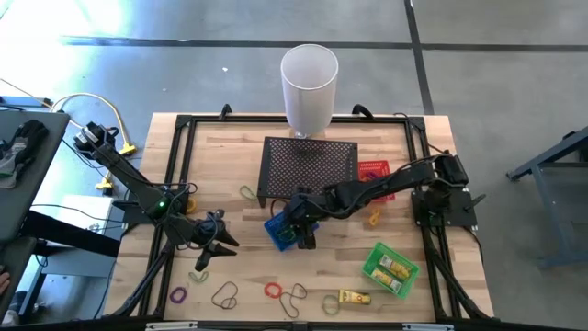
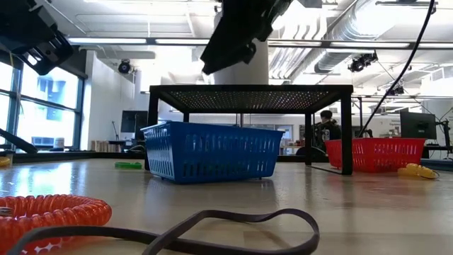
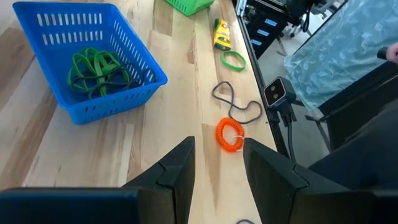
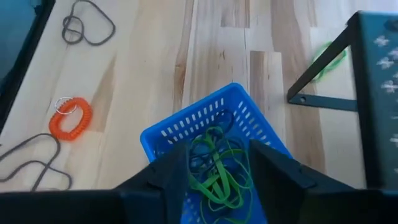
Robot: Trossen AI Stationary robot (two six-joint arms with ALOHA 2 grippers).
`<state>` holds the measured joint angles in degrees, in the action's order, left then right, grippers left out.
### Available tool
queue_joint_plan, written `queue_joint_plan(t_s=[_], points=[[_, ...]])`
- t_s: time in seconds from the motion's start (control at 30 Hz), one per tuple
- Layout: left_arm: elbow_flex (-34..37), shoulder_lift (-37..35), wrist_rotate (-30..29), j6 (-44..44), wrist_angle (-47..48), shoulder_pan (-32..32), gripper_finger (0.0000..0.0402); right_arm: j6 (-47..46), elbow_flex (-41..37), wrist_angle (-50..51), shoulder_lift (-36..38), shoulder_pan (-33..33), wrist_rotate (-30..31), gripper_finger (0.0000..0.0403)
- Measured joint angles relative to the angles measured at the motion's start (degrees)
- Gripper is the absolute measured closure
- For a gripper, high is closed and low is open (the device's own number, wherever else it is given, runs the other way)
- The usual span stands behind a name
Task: Pick & Place Office Desk Supplies
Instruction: Put the green rubber band into the blue bin
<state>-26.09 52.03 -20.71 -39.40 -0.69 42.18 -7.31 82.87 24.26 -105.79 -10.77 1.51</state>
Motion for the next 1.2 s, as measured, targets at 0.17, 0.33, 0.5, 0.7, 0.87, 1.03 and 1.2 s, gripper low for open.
queue_joint_plan(t_s=[0.17, 0.33, 0.5, 0.7, 0.87, 1.03, 1.2], points=[[0.0, 0.0, 0.1, -2.1, 0.3, 0.0, 0.0270, -1.6, 0.0, 0.6, 3.1, -1.6, 0.0, 0.0234], [0.0, 0.0, 0.2, -2.2, 0.2, 0.0, 0.0270, -5.6, 0.0, 7.2, 6.1, -3.9, 0.0, 0.0242], [0.0, -0.1, -0.4, -1.4, 0.3, -2.0, 0.0270, -13.3, 0.0, 17.9, 6.7, -6.1, -0.4, 0.0256], [0.0, -0.9, 4.0, -1.3, 0.7, -6.1, 0.0271, -23.2, 0.0, 26.9, 6.7, -9.7, -0.6, 0.0263], [0.0, -2.6, 4.5, 3.4, 6.8, -10.8, 0.0270, -27.6, 0.0, 26.6, 6.7, -12.5, 0.0, 0.0262], [0.0, -3.7, 1.7, 14.9, 21.9, -16.6, 0.0270, -30.8, 0.0, 26.9, 6.7, -14.8, -0.1, 0.0262], [0.0, -3.5, -0.6, 26.4, 30.8, -22.4, 0.0271, -35.8, 0.0, 29.8, 6.7, -17.1, 0.1, 0.0264]])
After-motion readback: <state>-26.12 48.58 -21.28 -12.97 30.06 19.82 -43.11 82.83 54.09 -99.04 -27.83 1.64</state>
